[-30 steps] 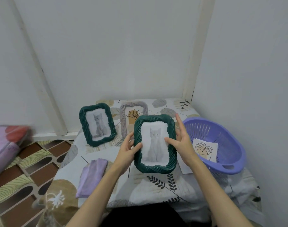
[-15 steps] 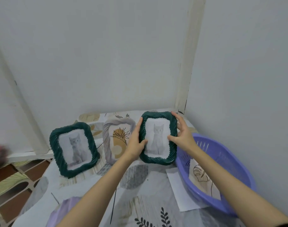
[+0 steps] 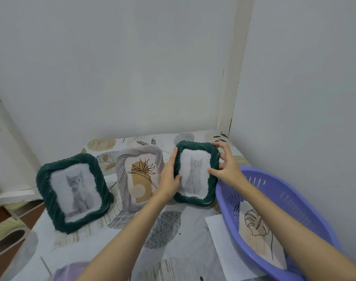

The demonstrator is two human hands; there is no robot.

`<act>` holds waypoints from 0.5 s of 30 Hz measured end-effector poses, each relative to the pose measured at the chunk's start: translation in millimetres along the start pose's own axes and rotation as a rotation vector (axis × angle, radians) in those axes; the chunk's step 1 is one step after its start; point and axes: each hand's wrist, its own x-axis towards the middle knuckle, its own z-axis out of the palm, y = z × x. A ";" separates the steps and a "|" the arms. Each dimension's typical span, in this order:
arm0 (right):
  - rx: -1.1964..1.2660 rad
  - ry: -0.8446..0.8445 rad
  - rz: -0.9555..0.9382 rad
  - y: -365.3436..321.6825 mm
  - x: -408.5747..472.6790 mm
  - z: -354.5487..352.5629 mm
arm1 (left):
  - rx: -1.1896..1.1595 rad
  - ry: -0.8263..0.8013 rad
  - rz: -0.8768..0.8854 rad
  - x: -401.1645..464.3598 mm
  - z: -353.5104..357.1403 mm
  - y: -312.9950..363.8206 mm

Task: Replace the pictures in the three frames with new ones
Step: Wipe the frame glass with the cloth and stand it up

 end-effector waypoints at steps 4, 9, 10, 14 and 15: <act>-0.022 -0.048 0.014 8.6 0.4 -0.9 | 0.018 -0.002 0.012 -7.8 5.8 -6.0; -0.031 -0.081 0.109 10.0 6.3 -3.9 | 0.076 -0.004 0.013 -12.6 6.0 -8.7; -0.026 -0.104 0.128 8.8 9.0 -3.6 | 0.086 -0.003 0.012 -13.8 5.3 -9.4; -0.017 -0.156 0.185 -5.4 17.2 2.6 | 0.084 -0.015 0.017 -17.8 2.9 -9.7; 0.075 -0.164 0.228 -8.5 17.8 3.7 | 0.084 -0.017 0.016 -18.0 2.8 -9.6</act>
